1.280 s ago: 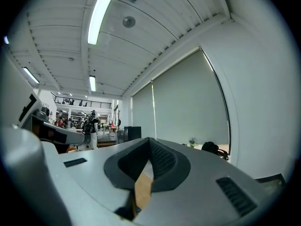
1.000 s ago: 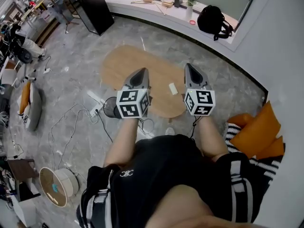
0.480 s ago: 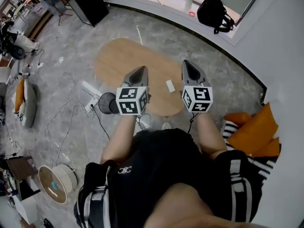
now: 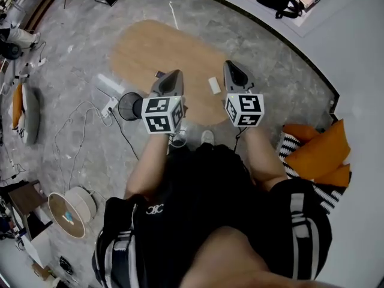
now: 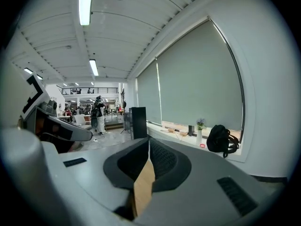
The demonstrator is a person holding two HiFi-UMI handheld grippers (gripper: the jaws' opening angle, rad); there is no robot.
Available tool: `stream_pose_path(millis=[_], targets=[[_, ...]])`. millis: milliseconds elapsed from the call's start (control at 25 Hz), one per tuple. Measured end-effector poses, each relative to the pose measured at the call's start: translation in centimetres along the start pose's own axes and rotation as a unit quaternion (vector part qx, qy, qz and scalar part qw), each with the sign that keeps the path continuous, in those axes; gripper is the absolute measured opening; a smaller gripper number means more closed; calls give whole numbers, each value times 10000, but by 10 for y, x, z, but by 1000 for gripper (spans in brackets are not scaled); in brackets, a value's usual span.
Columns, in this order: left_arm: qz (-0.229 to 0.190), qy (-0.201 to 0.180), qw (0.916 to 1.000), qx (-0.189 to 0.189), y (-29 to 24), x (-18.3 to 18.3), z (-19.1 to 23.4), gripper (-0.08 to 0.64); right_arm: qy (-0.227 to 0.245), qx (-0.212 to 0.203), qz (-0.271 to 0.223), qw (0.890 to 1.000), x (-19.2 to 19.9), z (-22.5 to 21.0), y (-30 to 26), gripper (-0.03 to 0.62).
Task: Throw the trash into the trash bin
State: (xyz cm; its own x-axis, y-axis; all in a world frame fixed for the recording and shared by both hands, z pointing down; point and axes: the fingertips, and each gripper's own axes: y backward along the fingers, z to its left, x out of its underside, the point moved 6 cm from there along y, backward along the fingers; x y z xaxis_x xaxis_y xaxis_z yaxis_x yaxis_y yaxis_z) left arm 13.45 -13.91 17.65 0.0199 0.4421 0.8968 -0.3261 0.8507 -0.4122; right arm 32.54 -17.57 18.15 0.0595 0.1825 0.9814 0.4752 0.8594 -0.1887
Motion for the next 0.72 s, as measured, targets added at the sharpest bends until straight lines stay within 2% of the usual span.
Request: stream_pose_path(millis=[160,360,560,720], targets=[[258,213,9994,-11,-17,23,5,12,-40,-81,366,9993,32,-5,-16,19],[532,403,9977,-73,-44,61,17,12,-139,-223,972,9949,90,-14,-44,81],[872,400,9950,-293,-80,114,34,12,-133,-326,1630,9860,165,-23,-73,97],[1144,649,9908,-322,-118,170,49,12,-150,-385,2114,9765,236,-31,-94,101]])
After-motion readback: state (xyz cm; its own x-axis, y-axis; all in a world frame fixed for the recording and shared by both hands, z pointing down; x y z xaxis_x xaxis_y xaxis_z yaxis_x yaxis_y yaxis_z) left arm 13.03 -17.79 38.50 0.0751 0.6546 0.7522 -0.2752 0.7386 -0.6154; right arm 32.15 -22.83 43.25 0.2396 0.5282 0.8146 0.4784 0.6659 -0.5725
